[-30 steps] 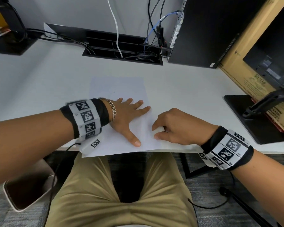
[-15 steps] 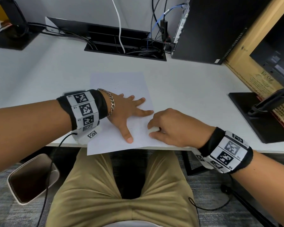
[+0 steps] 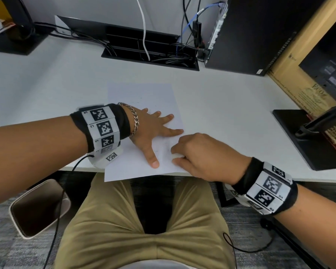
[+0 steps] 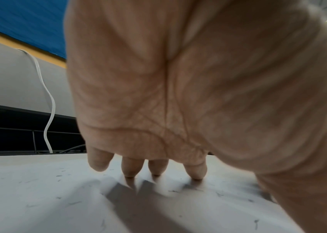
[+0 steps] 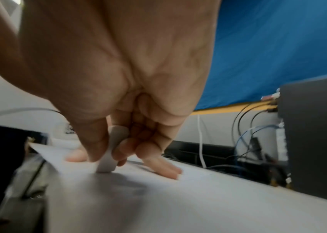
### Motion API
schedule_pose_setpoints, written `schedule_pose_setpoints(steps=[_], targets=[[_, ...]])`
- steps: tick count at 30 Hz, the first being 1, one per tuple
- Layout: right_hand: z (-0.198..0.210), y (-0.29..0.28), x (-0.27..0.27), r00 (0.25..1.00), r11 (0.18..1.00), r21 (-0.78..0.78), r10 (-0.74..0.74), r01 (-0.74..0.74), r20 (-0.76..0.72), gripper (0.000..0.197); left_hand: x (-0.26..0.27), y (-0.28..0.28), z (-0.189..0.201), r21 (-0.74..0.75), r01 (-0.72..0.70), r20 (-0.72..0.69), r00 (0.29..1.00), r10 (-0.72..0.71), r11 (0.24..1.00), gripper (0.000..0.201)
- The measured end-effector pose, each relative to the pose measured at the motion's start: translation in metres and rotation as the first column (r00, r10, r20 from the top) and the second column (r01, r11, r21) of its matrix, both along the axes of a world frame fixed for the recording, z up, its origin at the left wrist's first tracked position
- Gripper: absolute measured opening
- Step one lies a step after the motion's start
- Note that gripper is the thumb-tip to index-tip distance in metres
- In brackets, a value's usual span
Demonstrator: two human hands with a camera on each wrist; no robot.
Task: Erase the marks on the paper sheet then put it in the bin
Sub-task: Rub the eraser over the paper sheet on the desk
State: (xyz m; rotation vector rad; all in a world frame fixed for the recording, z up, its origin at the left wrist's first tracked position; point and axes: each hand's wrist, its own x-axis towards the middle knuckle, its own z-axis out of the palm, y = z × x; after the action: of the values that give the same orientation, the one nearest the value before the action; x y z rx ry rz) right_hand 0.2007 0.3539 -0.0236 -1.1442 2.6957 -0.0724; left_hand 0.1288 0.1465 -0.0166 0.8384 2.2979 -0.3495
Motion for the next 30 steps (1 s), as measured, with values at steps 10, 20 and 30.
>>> schedule_pose_setpoints(steps=[10, 20, 30], targets=[[-0.002, -0.004, -0.003, 1.0, 1.0, -0.029, -0.003, 0.003, 0.009, 0.025, -0.001, -0.001, -0.001, 0.01, 0.009, -0.002, 1.0, -0.009, 1.0, 0.128], [-0.002, -0.014, 0.001, 0.996, 0.996, -0.044, -0.082, 0.083, 0.035, 0.023, -0.003, -0.001, -0.002, 0.01, 0.021, -0.005, 1.0, -0.021, 1.0, 0.127], [0.014, 0.031, 0.001, 0.927, 0.874, -0.337, -0.374, 0.35, -0.009, 0.017, -0.011, -0.039, 0.004, 0.329, -0.069, 0.045, 0.997, 0.057, 0.942, 0.099]])
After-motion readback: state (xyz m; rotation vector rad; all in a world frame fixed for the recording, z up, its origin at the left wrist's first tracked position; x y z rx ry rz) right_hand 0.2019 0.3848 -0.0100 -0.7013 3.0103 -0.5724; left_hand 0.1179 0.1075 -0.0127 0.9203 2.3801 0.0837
